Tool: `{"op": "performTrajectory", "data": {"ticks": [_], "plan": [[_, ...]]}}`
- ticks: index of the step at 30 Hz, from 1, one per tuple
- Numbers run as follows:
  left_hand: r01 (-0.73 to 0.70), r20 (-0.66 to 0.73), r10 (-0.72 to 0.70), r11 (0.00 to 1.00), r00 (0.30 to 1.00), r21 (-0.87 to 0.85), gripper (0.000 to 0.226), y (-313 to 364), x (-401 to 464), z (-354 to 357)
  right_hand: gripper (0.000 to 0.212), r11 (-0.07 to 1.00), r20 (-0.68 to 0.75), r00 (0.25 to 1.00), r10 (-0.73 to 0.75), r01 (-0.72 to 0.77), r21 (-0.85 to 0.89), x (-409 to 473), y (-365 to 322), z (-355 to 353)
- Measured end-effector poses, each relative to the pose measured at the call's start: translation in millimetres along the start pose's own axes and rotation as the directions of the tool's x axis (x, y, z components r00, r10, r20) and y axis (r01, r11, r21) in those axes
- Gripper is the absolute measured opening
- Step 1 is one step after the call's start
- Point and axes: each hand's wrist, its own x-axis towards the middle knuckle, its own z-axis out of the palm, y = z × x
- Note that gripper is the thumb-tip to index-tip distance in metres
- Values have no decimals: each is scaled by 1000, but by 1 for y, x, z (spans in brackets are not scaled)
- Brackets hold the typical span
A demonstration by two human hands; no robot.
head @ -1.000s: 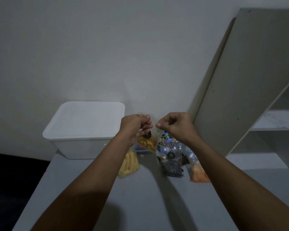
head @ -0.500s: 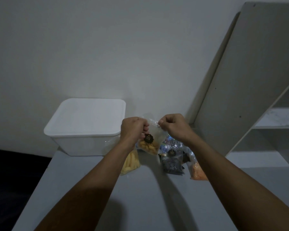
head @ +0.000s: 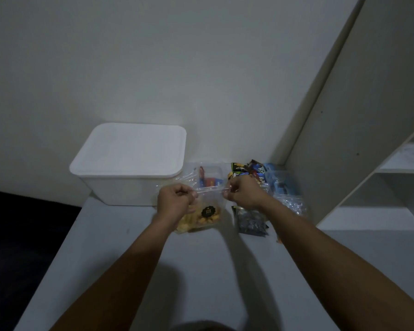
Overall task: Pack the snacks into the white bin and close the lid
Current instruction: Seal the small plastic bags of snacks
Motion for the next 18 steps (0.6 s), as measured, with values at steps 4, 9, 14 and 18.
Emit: {"op": "performTrajectory", "data": {"ticks": [4, 9, 14, 18], "plan": [[53, -78, -45, 994, 996, 100, 9, -26, 1, -12, 18, 999, 26, 999, 46, -46, -1, 9, 0, 33], [51, -160, -6, 960, 987, 277, 4, -43, 3, -23, 14, 997, 33, 996, 79, -78, -24, 22, 0, 61], [46, -146, 16, 911, 989, 410, 7, -50, 9, -22, 11, 995, 29, 994, 104, -104, -11, 31, 2, 74], [-25, -174, 145, 831, 974, 555, 40, -45, 10, -15, 13, 992, -1, 995, 97, -97, 76, 38, 4, 73]]}}
